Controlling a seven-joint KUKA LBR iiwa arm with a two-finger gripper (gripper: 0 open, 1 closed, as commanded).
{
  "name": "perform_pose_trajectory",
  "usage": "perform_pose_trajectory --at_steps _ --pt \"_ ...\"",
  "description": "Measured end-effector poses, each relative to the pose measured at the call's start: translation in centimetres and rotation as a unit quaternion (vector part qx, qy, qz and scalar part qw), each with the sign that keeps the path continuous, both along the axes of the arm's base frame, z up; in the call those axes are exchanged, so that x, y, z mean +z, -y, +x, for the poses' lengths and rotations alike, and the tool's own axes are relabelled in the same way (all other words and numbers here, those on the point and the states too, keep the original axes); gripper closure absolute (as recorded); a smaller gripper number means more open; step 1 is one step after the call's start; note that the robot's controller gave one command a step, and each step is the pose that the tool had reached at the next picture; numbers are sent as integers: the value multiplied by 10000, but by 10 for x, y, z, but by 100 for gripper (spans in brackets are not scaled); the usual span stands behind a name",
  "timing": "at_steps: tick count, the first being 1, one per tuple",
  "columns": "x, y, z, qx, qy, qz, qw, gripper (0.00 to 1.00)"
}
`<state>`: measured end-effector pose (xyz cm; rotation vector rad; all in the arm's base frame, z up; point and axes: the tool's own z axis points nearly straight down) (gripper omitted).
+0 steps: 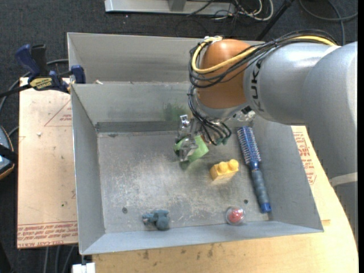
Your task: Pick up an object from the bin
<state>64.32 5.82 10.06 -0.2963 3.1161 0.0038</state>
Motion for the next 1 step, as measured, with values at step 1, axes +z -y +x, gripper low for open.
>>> perform_pose_trajectory --at_steps 1 --pt "158 -2 -5 -77 6 -6 10000 100"
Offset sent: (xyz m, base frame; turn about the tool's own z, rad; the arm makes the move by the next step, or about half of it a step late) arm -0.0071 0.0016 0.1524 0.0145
